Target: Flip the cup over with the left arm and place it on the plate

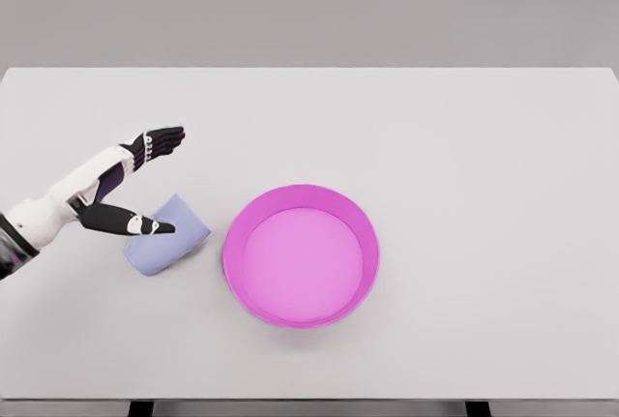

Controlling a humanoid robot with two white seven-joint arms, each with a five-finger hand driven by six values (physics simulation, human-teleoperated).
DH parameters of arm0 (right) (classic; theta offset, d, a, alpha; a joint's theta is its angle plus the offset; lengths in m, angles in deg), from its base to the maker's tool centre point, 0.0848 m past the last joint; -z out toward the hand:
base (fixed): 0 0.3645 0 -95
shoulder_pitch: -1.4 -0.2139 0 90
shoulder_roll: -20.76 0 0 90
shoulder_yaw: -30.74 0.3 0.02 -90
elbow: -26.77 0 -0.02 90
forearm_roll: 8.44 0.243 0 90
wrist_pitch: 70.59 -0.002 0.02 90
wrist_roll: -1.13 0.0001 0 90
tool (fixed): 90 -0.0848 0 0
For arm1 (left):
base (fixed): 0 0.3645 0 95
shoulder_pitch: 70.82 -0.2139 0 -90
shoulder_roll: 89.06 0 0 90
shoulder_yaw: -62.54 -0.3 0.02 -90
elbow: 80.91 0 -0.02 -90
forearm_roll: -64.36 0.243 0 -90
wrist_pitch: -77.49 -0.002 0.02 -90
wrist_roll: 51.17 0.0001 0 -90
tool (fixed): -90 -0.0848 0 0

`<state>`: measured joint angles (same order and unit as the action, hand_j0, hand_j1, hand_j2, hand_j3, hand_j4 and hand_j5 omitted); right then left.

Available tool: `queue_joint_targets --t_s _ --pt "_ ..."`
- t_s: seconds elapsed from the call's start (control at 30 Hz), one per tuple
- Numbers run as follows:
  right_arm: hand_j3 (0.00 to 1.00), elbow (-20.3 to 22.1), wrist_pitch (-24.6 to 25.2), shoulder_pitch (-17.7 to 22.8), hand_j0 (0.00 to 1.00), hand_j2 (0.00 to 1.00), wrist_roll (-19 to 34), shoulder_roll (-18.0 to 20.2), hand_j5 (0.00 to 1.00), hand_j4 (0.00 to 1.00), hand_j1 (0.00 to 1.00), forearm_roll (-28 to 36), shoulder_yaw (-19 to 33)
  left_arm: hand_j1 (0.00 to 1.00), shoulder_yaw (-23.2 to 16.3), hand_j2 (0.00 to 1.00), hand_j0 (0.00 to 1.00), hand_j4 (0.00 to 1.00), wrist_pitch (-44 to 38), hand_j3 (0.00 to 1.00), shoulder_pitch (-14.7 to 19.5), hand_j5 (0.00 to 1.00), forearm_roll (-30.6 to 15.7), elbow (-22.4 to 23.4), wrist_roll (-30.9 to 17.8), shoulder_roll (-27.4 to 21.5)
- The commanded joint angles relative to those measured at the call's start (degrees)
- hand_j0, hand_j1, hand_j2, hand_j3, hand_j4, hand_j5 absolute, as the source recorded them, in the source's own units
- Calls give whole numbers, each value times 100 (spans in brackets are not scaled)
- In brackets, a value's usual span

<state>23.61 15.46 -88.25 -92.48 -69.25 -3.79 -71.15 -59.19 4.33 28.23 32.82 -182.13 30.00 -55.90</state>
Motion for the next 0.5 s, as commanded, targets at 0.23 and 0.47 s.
queue_joint_targets --t_s 0.23,0.47 --pt "100 -1 0 0 100 100 1 1 100 100 100 1 3 100 115 100 100 100 -32 100 -290 100 210 -3 39 165" --pt "100 -1 0 0 100 100 1 1 100 100 100 1 3 100 238 100 100 100 -375 100 -466 100 192 -3 83 332"
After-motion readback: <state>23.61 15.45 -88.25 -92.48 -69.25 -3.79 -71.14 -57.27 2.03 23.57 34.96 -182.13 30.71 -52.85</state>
